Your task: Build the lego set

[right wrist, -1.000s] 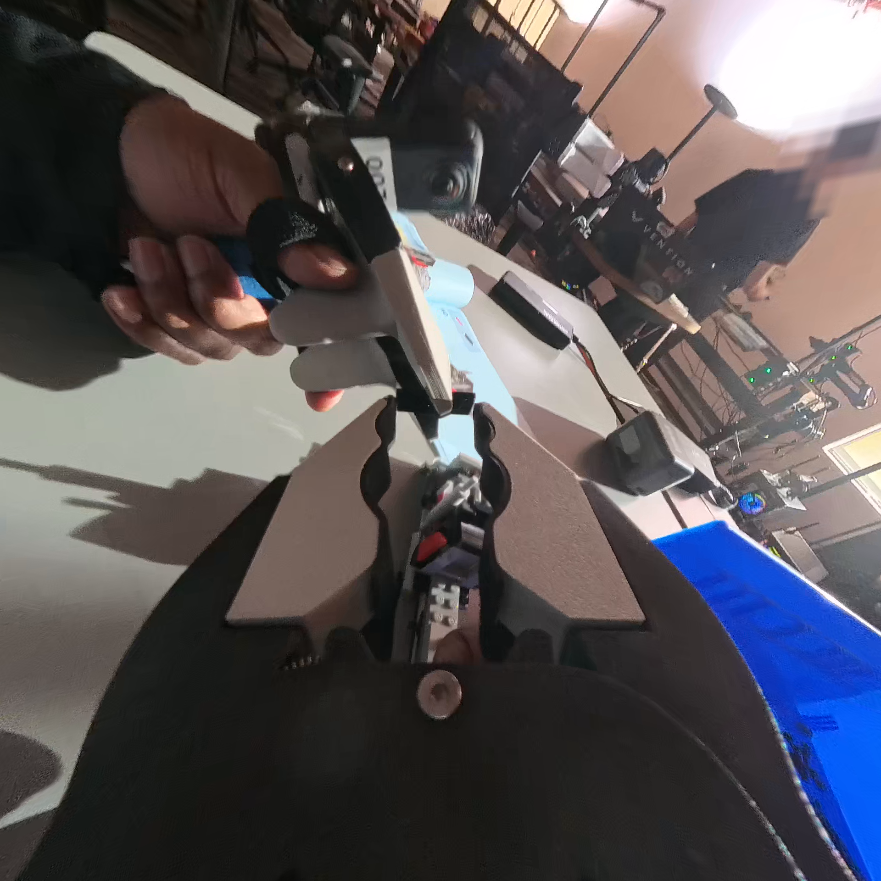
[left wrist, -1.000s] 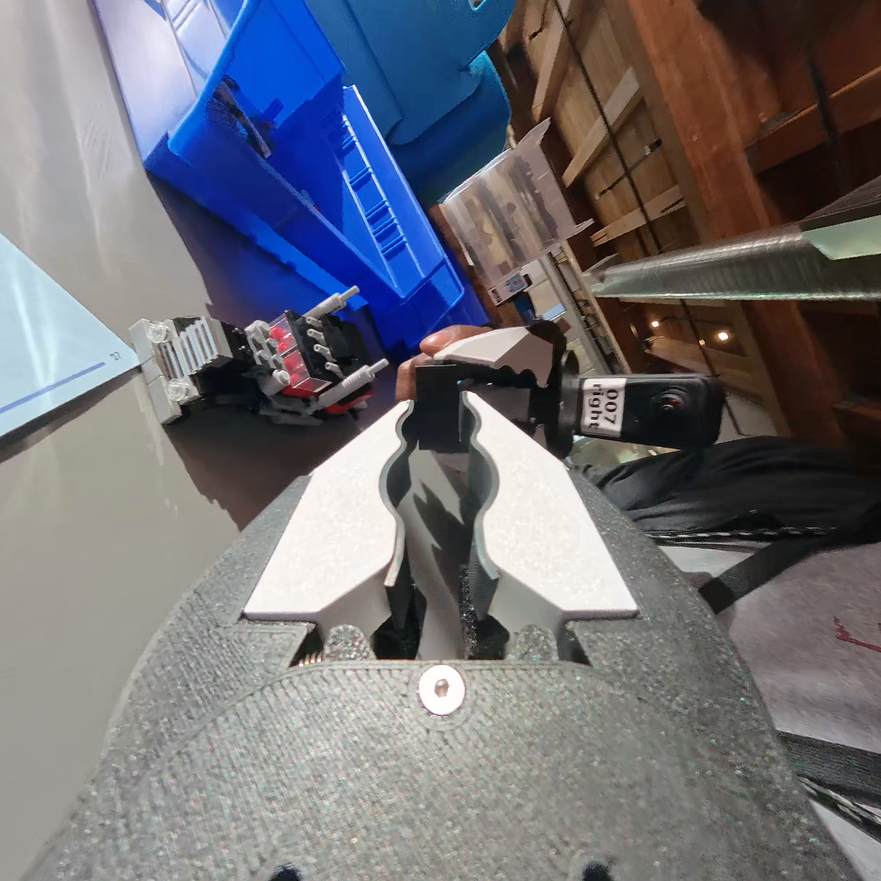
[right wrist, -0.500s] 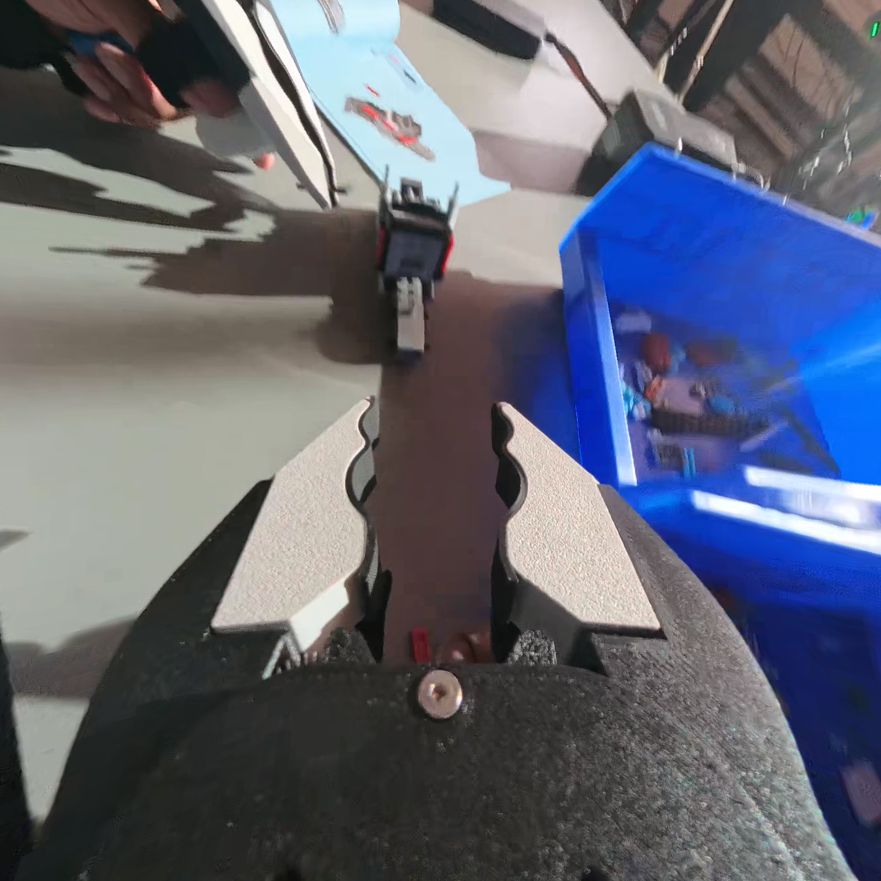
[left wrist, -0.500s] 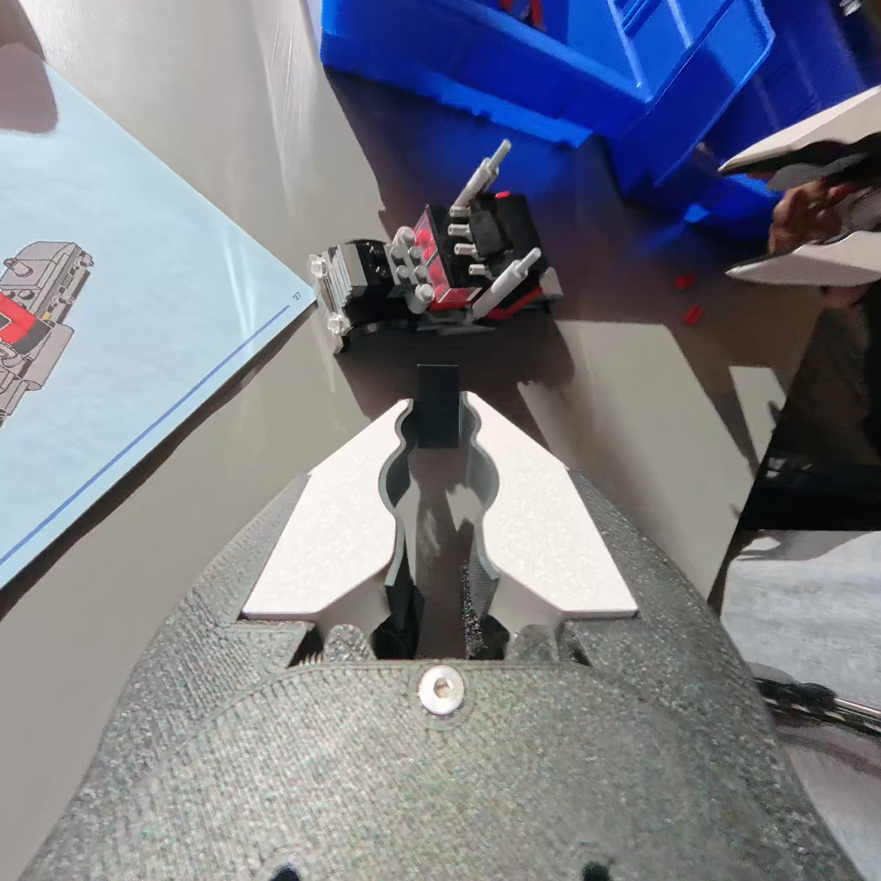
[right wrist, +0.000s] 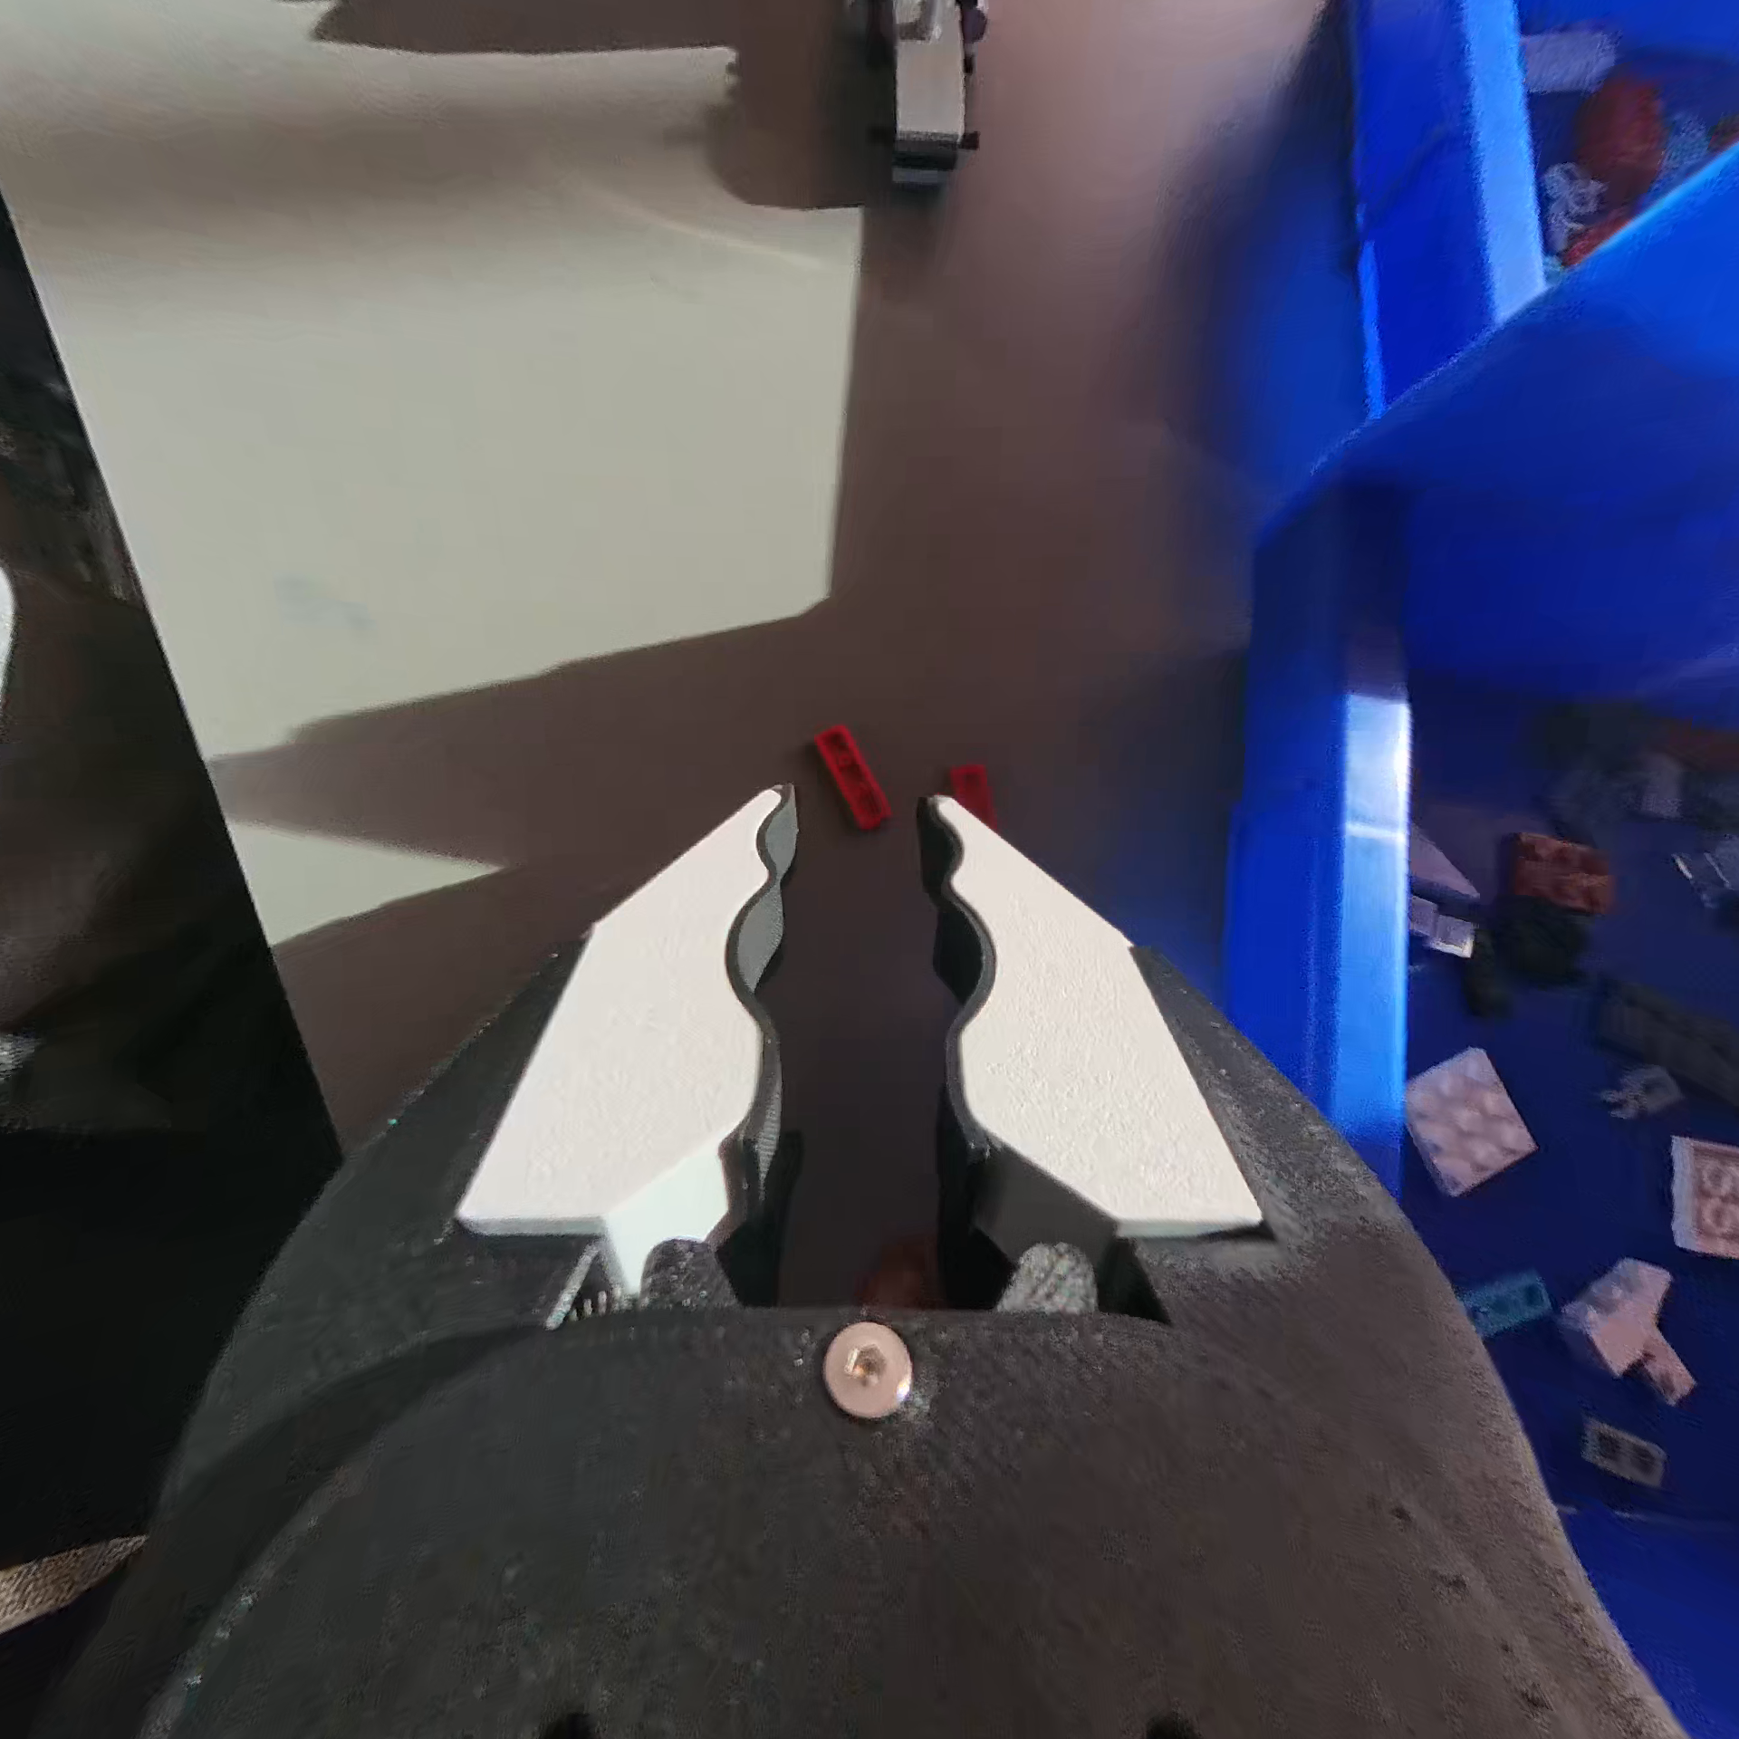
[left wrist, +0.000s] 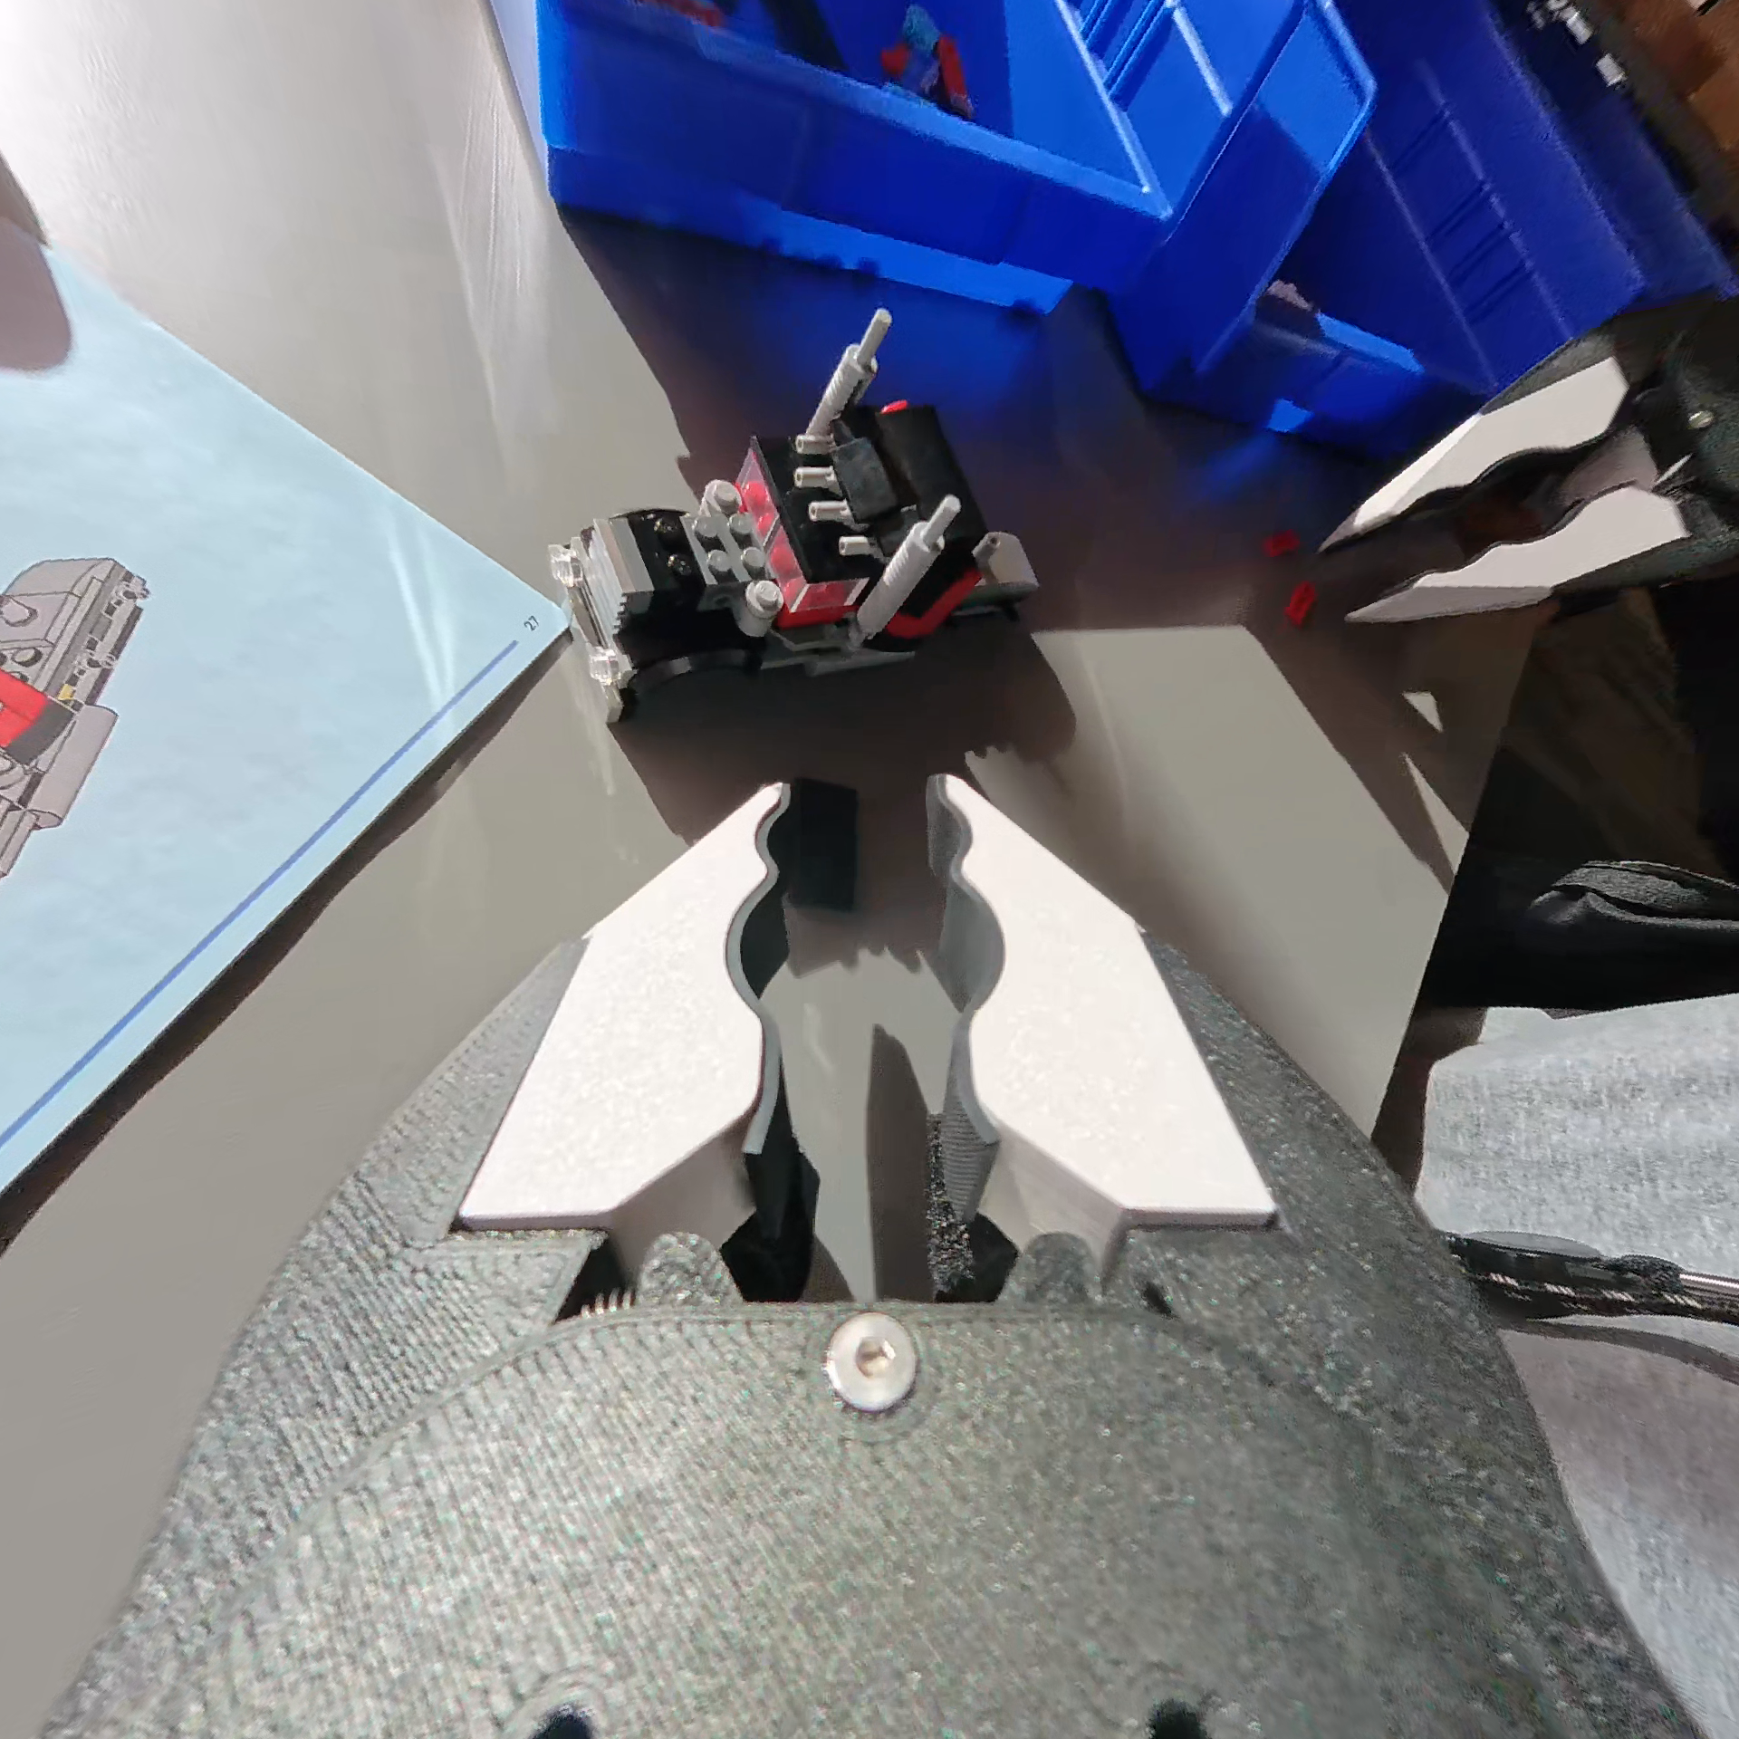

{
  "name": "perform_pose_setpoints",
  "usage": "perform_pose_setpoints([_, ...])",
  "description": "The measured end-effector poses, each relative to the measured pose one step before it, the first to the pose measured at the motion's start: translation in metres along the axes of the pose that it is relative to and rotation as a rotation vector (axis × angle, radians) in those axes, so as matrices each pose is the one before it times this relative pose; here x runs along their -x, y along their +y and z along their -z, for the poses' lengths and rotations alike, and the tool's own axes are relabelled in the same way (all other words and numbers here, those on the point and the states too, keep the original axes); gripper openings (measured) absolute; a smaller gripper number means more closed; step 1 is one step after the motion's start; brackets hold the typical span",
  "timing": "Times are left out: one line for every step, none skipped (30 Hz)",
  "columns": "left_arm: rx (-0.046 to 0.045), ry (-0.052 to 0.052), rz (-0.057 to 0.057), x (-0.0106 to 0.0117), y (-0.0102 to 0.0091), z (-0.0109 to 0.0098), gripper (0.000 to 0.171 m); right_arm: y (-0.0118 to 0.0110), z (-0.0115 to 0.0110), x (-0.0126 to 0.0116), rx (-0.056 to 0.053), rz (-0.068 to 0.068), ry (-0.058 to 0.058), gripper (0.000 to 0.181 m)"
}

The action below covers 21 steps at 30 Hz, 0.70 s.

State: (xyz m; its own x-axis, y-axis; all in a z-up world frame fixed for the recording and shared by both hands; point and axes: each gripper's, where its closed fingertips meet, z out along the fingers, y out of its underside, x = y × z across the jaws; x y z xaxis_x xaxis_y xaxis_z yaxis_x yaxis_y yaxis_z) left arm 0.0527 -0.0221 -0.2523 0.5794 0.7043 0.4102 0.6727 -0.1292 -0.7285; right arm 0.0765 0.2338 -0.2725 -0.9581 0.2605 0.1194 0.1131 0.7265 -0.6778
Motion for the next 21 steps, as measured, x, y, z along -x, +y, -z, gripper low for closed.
perform_pose_setpoints([-0.01483, 0.0069, 0.0042, -0.00028, -0.00166, 0.00264, 0.028, 0.00107, -0.00366, 0.00106, 0.0129, 0.0046, -0.0056, 0.027])
perform_pose_setpoints([-0.01335, 0.005, 0.0044, 0.00026, -0.00119, 0.00268, 0.028, 0.00203, -0.0039, -0.00091, 0.0201, 0.0083, 0.0072, 0.025])
perform_pose_setpoints([-0.01348, 0.0053, 0.0019, 0.00019, -0.00093, 0.00282, 0.028, 0.00059, -0.00337, -0.00146, 0.014, 0.0106, 0.011, 0.024])
perform_pose_setpoints([-0.01219, 0.0058, 0.0045, 0.00037, -0.00068, 0.00289, 0.028, -0.00353, -0.00173, 0.00003, -0.0083, -0.0015, -0.0021, 0.021])
perform_pose_setpoints([-0.01011, 0.0058, 0.0082, 0.00079, -0.0003, 0.00307, 0.028, -0.00117, -0.0021, 0.00215, 0.0081, -0.0018, -0.0163, 0.016])
perform_pose_setpoints([-0.01084, 0.005, 0.0071, 0.00108, -0.00037, 0.00307, 0.028, -0.00216, -0.00159, 0.00092, 0.0025, 0.0043, -0.0049, 0.012])
perform_pose_setpoints([-0.01281, 0.0035, 0.0054, 0.00143, -0.00092, 0.00349, 0.028, -0.00216, -0.00162, 0.00112, 0.0027, 0.0105, -0.0051, 0.011])
perform_pose_setpoints([-0.01455, 0.0014, 0.0045, 0.00176, -0.00131, 0.00368, 0.028, -0.00281, -0.00167, 0.00168, 0.0007, 0.0092, -0.0093, 0.011])
perform_pose_setpoints([-0.01805, 0.0005, 0.0009, 0.0021, -0.00205, 0.00403, 0.028, -0.00353, -0.00233, 0.00159, -0.0014, 0.008, -0.0095, 0.011])
perform_pose_setpoints([-0.02296, 0.0007, -0.0031, 0.00213, -0.00295, 0.00419, 0.028, -0.00485, -0.00302, 0.00083, -0.0069, 0.0095, -0.0044, 0.011])
perform_pose_setpoints([-0.02712, 0.0013, -0.0067, 0.00226, -0.00365, 0.00462, 0.028, -0.00671, -0.00328, 0.00033, -0.0159, 0.0095, -0.0021, 0.011])
perform_pose_setpoints([-0.0295, -0.0012, -0.0094, 0.00298, -0.00426, 0.00497, 0.028, -0.00841, -0.00313, 0.00057, -0.0215, 0.0087, -0.0058, 0.01])
perform_pose_setpoints([-0.03129, -0.0052, -0.0127, 0.00358, -0.00475, 0.00558, 0.028, -0.00995, -0.00339, -0.00016, -0.0255, 0.0093, -0.0034, 0.01])
perform_pose_setpoints([-0.03643, -0.0096, -0.0156, 0.00437, -0.0059, 0.00637, 0.028, -0.01179, -0.0035, -0.00103, -0.0325, 0.0095, 0.0009, 0.01])
perform_pose_setpoints([-0.04638, -0.0153, -0.0147, 0.00539, -0.00778, 0.00731, 0.028, -0.01318, -0.00392, -0.0008, -0.0381, 0.0082, -0.0015, 0.01])
perform_pose_setpoints([-0.05349, -0.0202, -0.0079, 0.00656, -0.00929, 0.00798, 0.028, -0.01375, -0.00472, -0.00031, -0.0402, 0.008, -0.0054, 0.01])
perform_pose_setpoints([-0.05685, -0.0216, 0.0018, 0.00742, -0.0104, 0.00823, 0.028, -0.01403, -0.00567, -0.00037, -0.0411, 0.0096, -0.0055, 0.01])
perform_pose_setpoints([-0.05844, -0.0234, 0.0144, 0.00865, -0.01111, 0.00816, 0.029, -0.01378, -0.00673, 0.00038, -0.0389, 0.0089, -0.0107, 0.009])
perform_pose_setpoints([-0.05523, -0.0244, 0.0253, 0.00939, -0.01105, 0.00781, 0.029, -0.01311, -0.00769, 0.00141, -0.034, 0.0076, -0.0185, 0.01])
perform_pose_setpoints([-0.0478, -0.0142, 0.0226, 0.00783, -0.01006, 0.00711, 0.029, -0.01294, -0.00856, 0.0016, -0.0343, 0.0088, -0.0187, 0.009])
perform_pose_setpoints([-0.03743, -0.0074, 0.0181, 0.00637, -0.00807, 0.00627, 0.029, -0.01232, -0.00932, 0.00159, -0.0315, 0.0086, -0.0177, 0.009])
